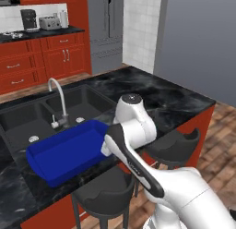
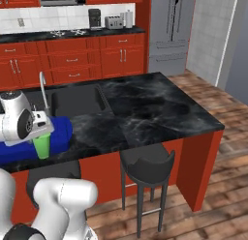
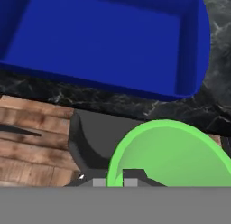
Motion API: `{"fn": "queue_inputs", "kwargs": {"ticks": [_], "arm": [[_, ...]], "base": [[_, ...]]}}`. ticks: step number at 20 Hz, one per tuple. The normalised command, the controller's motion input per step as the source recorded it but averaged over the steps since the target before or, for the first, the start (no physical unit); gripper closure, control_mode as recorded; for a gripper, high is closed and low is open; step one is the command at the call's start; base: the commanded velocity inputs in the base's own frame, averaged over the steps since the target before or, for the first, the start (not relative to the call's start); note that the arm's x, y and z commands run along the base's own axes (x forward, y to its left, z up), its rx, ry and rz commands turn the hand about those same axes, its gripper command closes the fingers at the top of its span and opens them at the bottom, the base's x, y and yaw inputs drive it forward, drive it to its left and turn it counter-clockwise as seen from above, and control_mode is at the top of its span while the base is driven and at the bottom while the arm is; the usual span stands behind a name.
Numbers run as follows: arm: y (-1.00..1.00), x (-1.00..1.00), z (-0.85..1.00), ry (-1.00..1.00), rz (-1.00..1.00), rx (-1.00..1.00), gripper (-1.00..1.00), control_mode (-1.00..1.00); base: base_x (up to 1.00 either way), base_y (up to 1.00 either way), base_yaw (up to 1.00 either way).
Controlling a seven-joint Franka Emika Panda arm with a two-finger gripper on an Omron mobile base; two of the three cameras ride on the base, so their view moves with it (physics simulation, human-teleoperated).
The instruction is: There is a tray on the dining counter. Grab the cup, mug, and pitcher and place them on the tray. The pitcher may be placed next to the tray if it cannot fit the tray.
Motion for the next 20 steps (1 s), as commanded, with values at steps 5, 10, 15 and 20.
{"fn": "queue_inputs", "kwargs": {"ticks": [5,10,15,20], "arm": [[0.54,0.49,0.18,0.00,0.12,0.00,1.00,-1.00],[0.22,0.65,0.14,0.00,0.11,0.00,1.00,-1.00],[0.07,0.76,0.04,0.01,0.07,0.00,1.00,-1.00],[0.08,0.73,-0.09,0.00,0.05,0.00,1.00,-1.00]], "base": [[0.00,0.00,0.00],[0.00,0.00,0.00],[0.00,0.00,0.00],[0.00,0.00,0.00]]}}
